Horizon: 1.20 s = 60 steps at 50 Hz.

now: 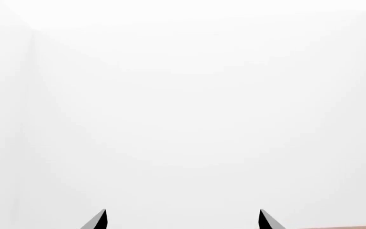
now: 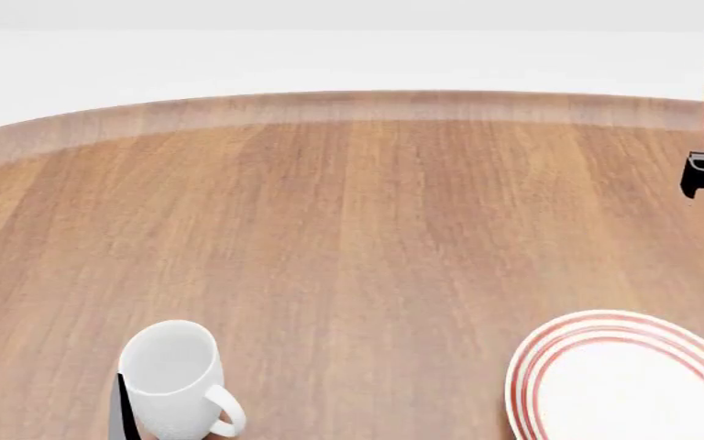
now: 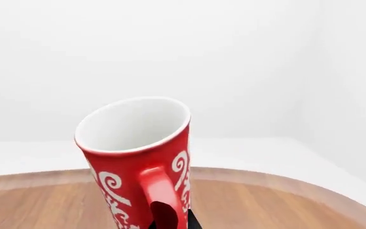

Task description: Pick up the red mug and put it on the plate

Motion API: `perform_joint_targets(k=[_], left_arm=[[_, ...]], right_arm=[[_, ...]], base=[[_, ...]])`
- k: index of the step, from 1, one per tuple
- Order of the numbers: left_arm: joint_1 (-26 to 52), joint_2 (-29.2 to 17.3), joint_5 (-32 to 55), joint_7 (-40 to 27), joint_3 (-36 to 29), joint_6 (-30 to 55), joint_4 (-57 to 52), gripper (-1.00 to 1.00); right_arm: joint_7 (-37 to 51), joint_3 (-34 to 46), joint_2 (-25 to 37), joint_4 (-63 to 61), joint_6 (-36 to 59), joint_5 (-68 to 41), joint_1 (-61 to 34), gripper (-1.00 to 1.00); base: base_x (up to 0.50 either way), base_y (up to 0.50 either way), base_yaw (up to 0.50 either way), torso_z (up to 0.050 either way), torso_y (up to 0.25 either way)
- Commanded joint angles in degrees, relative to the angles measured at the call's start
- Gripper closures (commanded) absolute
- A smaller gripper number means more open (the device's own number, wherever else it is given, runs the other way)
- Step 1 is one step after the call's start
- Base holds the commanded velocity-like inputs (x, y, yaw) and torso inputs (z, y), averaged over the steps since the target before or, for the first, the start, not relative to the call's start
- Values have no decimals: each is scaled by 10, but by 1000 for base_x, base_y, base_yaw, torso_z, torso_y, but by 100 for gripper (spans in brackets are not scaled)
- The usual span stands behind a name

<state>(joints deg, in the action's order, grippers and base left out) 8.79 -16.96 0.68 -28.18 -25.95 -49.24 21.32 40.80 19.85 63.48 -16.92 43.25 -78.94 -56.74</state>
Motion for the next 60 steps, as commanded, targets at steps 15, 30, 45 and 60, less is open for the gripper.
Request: perform_joint_targets(k=[15, 30, 45, 60], left_arm=[[1, -1, -5, -5, -1, -1, 1, -100], [1, -2, -5, -7, -3, 0, 0, -100], [2, -3, -9, -10, -4, -2, 1, -100], [3, -4, -13, -14, -5, -2, 1, -100]], right_arm=[[-270, 122, -93, 267, 19, 184, -182, 100], [-418, 166, -139, 425, -39, 250, -217, 100], [-473, 167, -158, 519, -74, 256, -199, 100], [-500, 162, -180, 566, -120, 251, -145, 100]], base=[[0, 0, 0, 0, 0], [0, 0, 0, 0, 1], [0, 0, 0, 0, 1], [0, 0, 0, 0, 0]])
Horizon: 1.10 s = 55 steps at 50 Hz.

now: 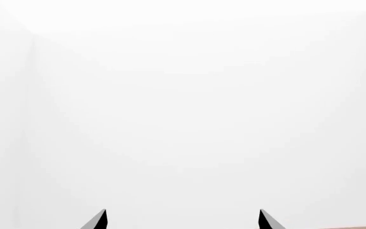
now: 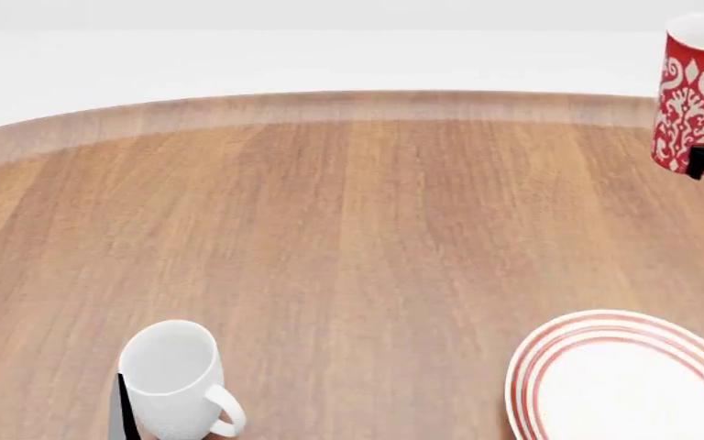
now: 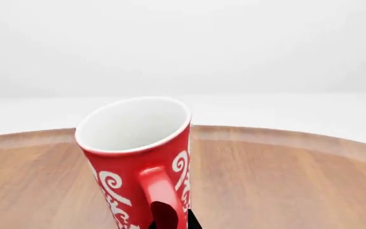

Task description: Pick up the red mug and put it on the plate

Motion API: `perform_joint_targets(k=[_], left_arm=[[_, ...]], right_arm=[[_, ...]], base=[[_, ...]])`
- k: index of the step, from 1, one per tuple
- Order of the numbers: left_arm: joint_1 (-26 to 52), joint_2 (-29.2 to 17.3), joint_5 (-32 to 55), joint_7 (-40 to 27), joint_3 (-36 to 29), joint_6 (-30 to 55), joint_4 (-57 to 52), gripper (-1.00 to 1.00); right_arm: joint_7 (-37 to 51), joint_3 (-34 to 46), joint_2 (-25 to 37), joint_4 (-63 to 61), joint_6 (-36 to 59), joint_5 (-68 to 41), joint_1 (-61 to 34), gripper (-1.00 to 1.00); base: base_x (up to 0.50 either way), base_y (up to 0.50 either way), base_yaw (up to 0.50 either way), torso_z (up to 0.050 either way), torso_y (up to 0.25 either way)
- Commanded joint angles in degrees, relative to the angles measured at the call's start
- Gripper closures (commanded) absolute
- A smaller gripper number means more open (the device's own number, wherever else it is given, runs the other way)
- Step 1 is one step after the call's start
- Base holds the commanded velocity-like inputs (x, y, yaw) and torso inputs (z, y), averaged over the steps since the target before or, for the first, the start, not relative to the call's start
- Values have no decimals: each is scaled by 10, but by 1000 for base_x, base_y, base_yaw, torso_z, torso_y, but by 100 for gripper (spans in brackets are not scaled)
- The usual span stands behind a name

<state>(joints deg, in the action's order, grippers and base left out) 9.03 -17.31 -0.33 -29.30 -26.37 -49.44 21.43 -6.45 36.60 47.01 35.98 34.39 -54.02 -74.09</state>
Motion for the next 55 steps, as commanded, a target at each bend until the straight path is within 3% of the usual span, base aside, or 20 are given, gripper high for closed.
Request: perform_joint_targets(k=[1, 55], left_arm=[[1, -1, -3, -3, -1, -1, 1, -100], [2, -5, -6, -9, -7, 2, -1, -100]], right_arm=[[-28, -9, -18, 40, -34, -2, 35, 100], [-47, -33, -45, 112, -119, -8, 118, 100]], base=[[0, 0, 0, 0, 0], [0, 0, 0, 0, 0]])
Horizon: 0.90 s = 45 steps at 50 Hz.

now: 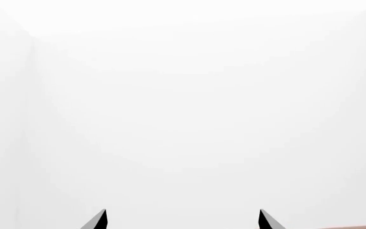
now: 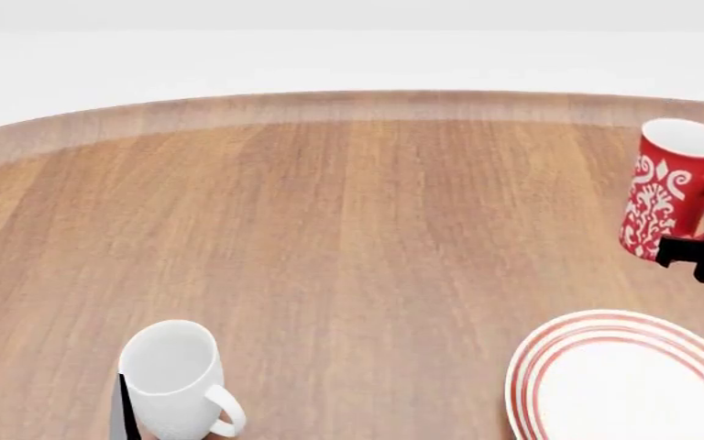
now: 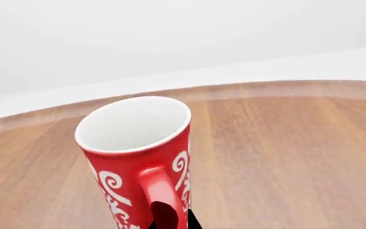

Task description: Pick up the red mug and put it on the plate

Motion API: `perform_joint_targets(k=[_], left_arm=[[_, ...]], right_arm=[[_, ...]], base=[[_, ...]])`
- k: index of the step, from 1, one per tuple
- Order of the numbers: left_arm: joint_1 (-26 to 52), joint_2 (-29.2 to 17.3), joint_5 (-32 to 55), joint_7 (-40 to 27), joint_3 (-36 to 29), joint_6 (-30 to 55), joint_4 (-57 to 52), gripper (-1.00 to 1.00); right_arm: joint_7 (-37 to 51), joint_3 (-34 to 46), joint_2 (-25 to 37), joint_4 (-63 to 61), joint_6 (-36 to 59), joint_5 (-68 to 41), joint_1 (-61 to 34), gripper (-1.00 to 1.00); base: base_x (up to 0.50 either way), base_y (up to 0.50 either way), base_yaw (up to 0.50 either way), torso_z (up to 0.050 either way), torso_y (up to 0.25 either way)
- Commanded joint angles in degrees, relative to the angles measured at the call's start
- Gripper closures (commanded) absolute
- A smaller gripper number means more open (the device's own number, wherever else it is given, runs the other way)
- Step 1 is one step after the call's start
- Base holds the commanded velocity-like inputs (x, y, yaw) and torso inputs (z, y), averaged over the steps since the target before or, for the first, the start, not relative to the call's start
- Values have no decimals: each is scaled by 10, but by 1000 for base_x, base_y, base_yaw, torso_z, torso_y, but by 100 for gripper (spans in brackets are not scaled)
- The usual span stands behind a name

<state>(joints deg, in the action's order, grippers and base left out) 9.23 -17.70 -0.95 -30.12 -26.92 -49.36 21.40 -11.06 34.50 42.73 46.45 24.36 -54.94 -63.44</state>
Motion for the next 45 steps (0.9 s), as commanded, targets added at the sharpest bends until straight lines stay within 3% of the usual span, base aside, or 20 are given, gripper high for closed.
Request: perform_joint_targets(k=[1, 22, 36, 45], left_arm=[[0, -1, 0, -1, -2, 1, 0, -100], [1, -2, 1, -2, -5, 0, 0, -100], [2, -4, 1, -4, -6, 2, -1, -100], [2, -4, 0, -6, -6, 2, -1, -100]], right_arm=[[-2, -12, -3, 8, -20, 0, 16, 100], [9, -22, 13, -42, -23, -8, 23, 100], [-82, -24, -84, 277, -173, 47, -47, 100], [-80, -56, -89, 285, -168, 88, -29, 100]], base=[[0, 0, 0, 0, 0], [0, 0, 0, 0, 0], [0, 0, 0, 0, 1], [0, 0, 0, 0, 0]])
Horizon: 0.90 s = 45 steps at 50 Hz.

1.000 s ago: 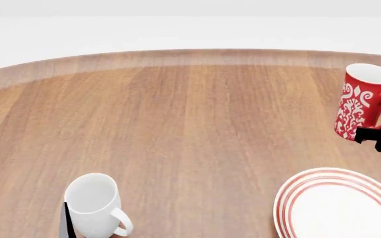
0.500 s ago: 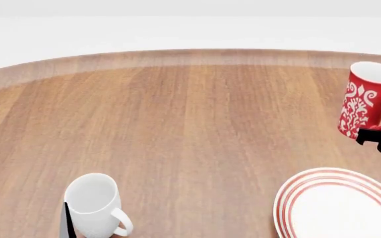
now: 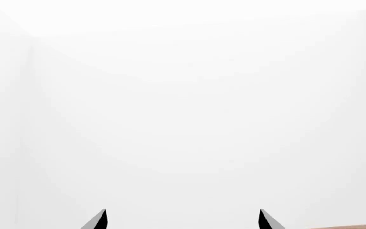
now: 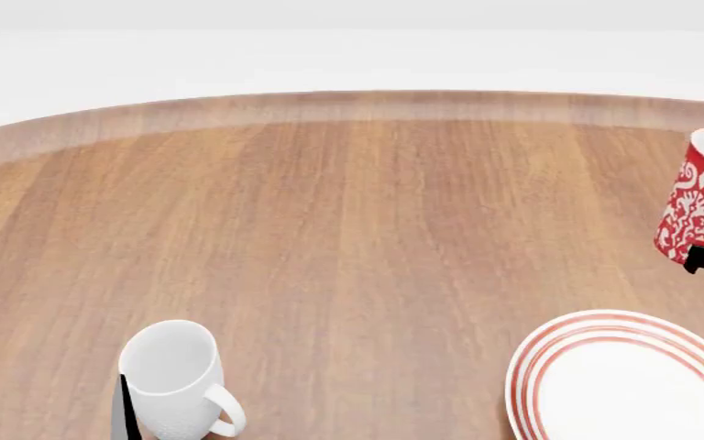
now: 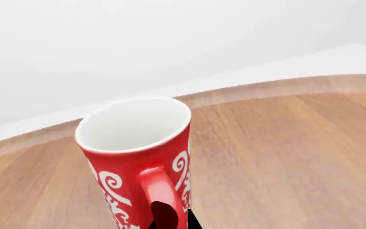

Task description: Pick up the red mug and put it on the plate

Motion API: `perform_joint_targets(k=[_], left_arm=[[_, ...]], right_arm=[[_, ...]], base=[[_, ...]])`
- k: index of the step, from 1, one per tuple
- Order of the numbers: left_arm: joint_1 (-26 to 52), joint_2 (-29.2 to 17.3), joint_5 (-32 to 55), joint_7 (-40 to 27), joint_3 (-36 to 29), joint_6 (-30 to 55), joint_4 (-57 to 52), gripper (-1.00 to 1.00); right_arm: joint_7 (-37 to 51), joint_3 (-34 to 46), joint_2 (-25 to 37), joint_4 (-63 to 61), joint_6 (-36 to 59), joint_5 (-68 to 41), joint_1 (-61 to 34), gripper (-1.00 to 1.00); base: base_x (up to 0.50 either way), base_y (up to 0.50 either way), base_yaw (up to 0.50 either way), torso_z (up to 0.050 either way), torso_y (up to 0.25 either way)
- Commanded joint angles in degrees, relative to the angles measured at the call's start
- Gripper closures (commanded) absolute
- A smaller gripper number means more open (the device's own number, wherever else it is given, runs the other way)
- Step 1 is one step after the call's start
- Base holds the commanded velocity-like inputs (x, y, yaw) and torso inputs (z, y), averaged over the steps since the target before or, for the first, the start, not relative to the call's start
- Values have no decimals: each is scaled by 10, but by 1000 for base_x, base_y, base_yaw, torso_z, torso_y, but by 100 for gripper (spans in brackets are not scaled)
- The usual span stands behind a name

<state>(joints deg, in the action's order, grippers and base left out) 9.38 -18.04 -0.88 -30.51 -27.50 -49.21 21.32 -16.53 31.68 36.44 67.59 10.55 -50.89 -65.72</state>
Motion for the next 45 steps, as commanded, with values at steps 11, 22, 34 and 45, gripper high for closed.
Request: perform_joint_targets(k=[11, 22, 34, 45], left_arm=[[0, -1, 0, -3, -2, 2, -1, -100], [0, -2, 1, -3, -3, 4, -2, -100], [1, -3, 1, -5, -5, 5, -3, -100], [0, -4, 2, -5, -6, 8, -4, -100]], right_arm=[[-22, -106, -39, 74, -11, 147, 15, 100], [-26, -215, -51, 74, 2, 276, 31, 100], [-48, -305, -59, 74, 7, 386, 38, 100], [-101, -366, -75, 74, -58, 414, 57, 100]], base=[[0, 0, 0, 0, 0], [0, 0, 0, 1, 1], [0, 0, 0, 0, 0], [0, 0, 0, 0, 0]])
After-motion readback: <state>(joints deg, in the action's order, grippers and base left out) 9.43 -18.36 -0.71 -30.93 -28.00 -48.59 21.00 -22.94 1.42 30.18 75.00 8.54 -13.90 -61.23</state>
